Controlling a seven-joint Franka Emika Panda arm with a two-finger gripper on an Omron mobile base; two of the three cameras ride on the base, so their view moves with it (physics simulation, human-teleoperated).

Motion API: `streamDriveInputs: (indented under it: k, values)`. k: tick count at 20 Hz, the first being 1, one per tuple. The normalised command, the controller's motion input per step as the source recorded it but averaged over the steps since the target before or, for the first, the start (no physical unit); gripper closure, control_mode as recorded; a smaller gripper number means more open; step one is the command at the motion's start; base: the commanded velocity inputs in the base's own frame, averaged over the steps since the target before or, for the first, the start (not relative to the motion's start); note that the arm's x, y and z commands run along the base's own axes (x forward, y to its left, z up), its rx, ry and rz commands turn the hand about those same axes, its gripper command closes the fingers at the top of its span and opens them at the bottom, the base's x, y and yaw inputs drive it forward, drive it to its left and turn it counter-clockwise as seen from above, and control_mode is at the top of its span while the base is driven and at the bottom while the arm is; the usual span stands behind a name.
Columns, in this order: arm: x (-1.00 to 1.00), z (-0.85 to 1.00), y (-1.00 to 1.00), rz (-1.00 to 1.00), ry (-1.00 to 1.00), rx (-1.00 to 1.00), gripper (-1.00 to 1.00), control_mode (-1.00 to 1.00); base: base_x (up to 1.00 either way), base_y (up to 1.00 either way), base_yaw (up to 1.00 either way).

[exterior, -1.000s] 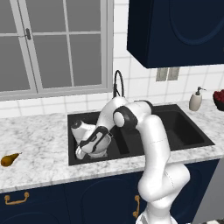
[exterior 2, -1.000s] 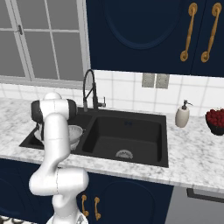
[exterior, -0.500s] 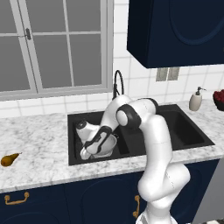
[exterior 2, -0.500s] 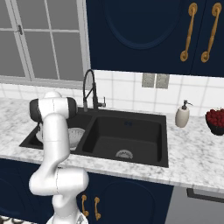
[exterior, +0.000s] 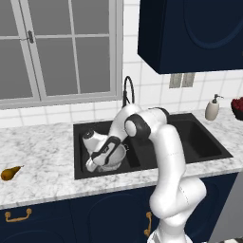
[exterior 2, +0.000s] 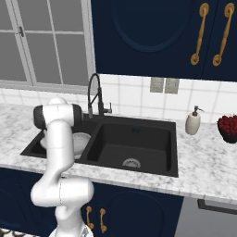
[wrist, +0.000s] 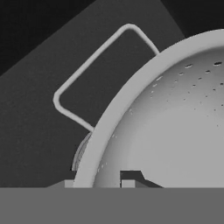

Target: Put the colander in the sink, put the pear in the colander, and turn on the sink faucet and pour water over the colander.

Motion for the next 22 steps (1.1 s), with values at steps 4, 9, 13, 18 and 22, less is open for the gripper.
streamDriveInputs:
  k: [4,9,13,18,22]
  values:
    - [0.81,0.00,-0.24,0.00,0.00,0.00,1.00,-1.00,0.00,0.00,0.00]
    - [0.26,0.00,-0.20,0.00,0.00,0.00,-1.00,-1.00,0.00,0.00,0.00]
    - [0.00,0.09,-0.17,0.00,0.00,0.00,-1.00,-1.00,0.00,0.00,0.00]
    - [-0.33,0.68,-0.04,0.00,0.00,0.06,-1.00,-1.00,0.00,0.00,0.00]
    - [-0.40,0.99,0.36,0.00,0.00,0.14,-1.00,-1.00,0.00,0.00,0.00]
